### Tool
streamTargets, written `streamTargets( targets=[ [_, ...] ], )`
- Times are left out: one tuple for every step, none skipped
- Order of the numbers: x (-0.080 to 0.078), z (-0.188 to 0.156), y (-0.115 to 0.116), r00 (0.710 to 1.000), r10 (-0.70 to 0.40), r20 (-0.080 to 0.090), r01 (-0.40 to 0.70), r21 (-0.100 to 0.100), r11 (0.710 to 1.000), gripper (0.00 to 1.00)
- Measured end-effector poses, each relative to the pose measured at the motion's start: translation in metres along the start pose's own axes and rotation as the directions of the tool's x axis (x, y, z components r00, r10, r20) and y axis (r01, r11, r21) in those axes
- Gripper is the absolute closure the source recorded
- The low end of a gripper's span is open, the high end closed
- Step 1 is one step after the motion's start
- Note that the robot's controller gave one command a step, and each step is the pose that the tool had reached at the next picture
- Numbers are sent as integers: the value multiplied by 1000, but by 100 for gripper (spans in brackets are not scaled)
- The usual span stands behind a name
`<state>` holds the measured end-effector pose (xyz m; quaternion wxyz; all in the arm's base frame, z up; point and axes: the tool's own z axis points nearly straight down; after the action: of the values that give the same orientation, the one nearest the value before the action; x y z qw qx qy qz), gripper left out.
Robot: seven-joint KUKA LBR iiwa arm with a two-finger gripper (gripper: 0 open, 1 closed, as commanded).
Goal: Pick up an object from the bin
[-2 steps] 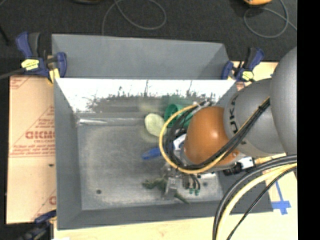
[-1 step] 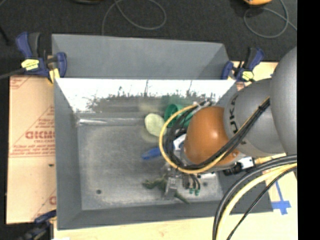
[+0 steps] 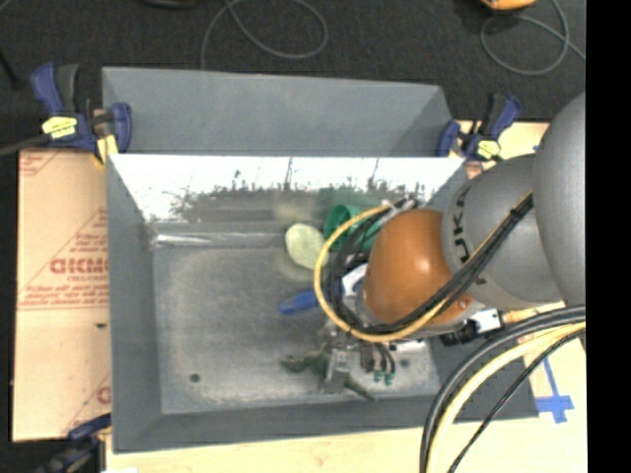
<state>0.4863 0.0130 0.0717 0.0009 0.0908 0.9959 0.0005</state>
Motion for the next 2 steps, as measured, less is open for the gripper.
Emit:
streamTargets(
  targets=[
    [1, -7, 0, 1000, 0, -6, 0, 1, 1000, 100],
    [2, -28, -1, 1000, 1, -9, -1, 2, 1000, 100]
  ],
)
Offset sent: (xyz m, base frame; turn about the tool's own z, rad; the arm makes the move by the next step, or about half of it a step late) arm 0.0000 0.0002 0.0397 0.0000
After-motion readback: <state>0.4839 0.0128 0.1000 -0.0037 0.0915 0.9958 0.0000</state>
